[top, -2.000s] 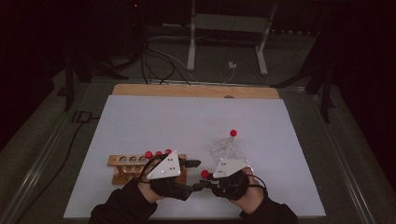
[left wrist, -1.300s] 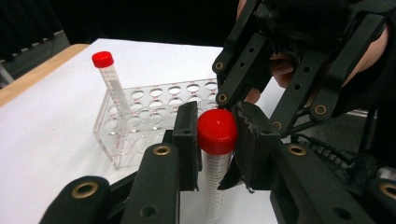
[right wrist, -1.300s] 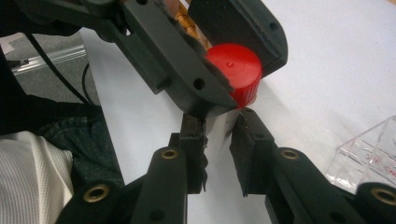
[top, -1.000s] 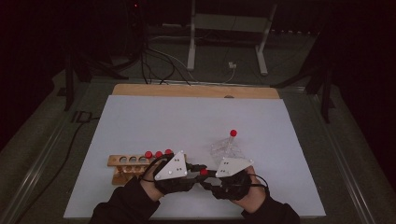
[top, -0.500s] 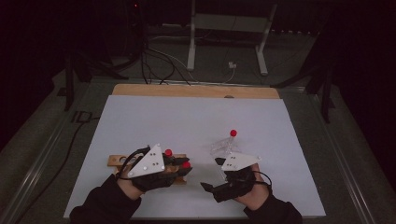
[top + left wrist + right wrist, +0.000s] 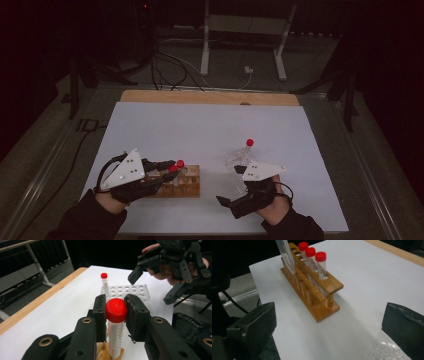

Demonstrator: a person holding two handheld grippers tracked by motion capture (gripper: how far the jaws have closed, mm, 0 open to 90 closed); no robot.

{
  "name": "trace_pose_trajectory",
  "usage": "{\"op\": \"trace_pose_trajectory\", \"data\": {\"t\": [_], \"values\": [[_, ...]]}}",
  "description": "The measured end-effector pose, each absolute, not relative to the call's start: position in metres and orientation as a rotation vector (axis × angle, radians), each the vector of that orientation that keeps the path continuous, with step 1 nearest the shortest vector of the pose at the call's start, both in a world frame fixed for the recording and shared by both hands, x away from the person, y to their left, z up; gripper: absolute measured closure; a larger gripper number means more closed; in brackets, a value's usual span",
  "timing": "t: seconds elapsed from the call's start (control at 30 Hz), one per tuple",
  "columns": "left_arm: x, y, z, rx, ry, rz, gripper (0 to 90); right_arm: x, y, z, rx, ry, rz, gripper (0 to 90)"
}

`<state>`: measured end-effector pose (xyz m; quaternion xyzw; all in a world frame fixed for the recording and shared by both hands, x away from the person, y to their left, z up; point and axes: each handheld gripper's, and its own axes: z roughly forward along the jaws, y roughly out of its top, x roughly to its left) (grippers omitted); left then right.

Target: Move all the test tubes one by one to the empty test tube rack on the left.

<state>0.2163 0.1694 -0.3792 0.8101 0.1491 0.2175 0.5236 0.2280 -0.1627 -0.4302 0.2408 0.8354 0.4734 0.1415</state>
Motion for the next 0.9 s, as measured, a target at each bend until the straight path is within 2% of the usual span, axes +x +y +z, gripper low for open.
{"op": "trace_pose_trajectory", "data": {"t": [0.47, 0.9], "values": [[0.222, 0.215, -0.378, 1.911, 0.495, 0.633, 72.2, 0.227, -0.164, -0.429, 0.68, 2.408, 1.376, 0.0], [0.249, 0.224, -0.401, 1.872, 0.585, 0.633, 72.1, 0.228, -0.166, -0.429, 0.682, 2.398, 1.388, 0.0]]}}
